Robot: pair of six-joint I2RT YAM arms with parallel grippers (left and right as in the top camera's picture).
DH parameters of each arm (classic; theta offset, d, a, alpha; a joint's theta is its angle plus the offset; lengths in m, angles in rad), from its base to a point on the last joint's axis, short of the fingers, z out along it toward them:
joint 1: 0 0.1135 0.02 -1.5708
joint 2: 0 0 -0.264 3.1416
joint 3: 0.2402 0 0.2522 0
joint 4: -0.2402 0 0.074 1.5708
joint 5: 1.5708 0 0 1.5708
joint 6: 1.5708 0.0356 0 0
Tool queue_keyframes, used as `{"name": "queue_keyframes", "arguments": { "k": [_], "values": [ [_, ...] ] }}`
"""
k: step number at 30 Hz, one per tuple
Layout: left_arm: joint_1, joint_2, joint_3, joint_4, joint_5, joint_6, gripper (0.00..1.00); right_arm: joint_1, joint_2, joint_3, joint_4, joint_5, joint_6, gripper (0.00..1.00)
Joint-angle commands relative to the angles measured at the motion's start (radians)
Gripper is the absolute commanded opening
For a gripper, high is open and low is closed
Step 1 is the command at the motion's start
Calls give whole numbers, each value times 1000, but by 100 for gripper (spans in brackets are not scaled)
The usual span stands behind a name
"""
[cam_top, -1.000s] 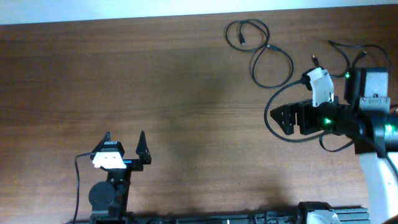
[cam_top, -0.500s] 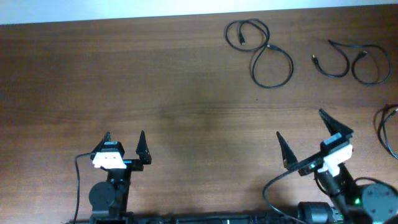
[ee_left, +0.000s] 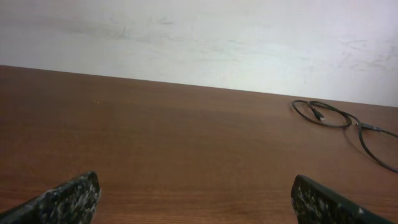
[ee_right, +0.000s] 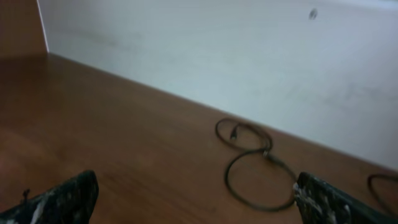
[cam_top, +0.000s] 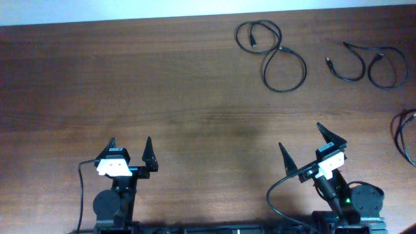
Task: Untangle cables
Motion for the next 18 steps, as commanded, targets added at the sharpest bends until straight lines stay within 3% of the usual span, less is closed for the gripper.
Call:
{"name": "queue_keyframes", "arguments": {
  "k": [1,4,8,18],
  "values": [
    [6,-6,-5,-1,7,13,99,1,-11,-50,98,2,-3,99],
    [6,-6,-5,-1,7,13,99,-53,-11,-55,188,2,-3,99],
    [6,-6,-5,-1,7,13,99,-72,-11,-72,186,2,-3,99],
    [6,-6,-5,-1,7,13,99,92,-11,-129,193,11,-3,99]
  ]
}}
